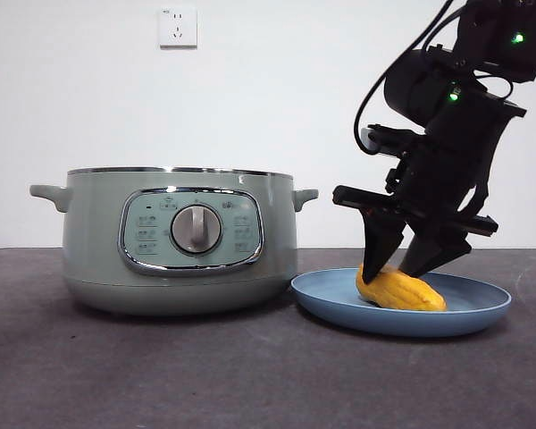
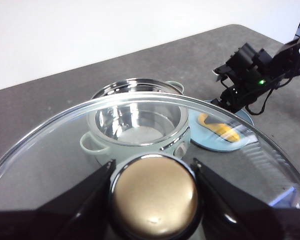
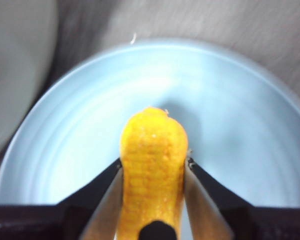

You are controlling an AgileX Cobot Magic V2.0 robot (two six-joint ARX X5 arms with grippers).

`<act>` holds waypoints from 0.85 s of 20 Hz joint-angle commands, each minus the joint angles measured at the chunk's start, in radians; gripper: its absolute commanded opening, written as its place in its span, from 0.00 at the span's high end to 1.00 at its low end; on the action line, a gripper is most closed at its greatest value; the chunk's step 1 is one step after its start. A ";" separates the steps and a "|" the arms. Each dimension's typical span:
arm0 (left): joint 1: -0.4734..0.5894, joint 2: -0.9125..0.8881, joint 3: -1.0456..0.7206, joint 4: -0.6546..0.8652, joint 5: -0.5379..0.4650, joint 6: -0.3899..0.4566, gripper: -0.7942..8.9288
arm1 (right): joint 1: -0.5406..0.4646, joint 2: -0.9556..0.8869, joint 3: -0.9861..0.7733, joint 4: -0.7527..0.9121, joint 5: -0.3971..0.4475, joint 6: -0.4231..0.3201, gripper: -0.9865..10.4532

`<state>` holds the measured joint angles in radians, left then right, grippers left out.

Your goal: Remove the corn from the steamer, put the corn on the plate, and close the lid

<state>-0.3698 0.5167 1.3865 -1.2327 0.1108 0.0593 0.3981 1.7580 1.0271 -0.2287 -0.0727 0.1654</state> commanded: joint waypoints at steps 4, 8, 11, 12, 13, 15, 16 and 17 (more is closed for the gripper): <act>-0.002 0.031 0.012 0.077 -0.001 -0.007 0.93 | -0.012 0.011 -0.030 0.010 0.000 0.011 0.89; -0.002 0.082 -0.021 0.180 0.015 -0.007 0.93 | -0.012 -0.016 -0.029 0.001 0.000 0.010 0.43; -0.002 0.123 -0.065 0.285 0.082 -0.010 0.93 | -0.018 -0.105 -0.029 -0.011 0.000 0.005 0.34; -0.002 0.137 -0.086 0.319 0.081 -0.010 0.93 | -0.018 -0.145 -0.029 -0.016 0.000 0.001 0.34; -0.002 0.152 -0.107 0.349 0.081 -0.010 0.93 | -0.018 -0.191 -0.029 -0.031 0.000 0.001 0.34; -0.002 0.192 -0.145 0.421 0.081 -0.010 0.93 | -0.019 -0.295 -0.029 -0.072 0.000 0.001 0.34; -0.002 0.218 -0.161 0.463 0.081 -0.006 0.93 | -0.018 -0.354 -0.029 -0.100 0.000 -0.001 0.34; -0.002 0.248 -0.172 0.503 0.081 -0.004 0.93 | -0.018 -0.415 -0.029 -0.129 0.000 -0.002 0.34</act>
<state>-0.3698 0.7704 1.2095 -0.7837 0.1902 0.0586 0.3794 1.3602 1.0012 -0.3607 -0.0753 0.1680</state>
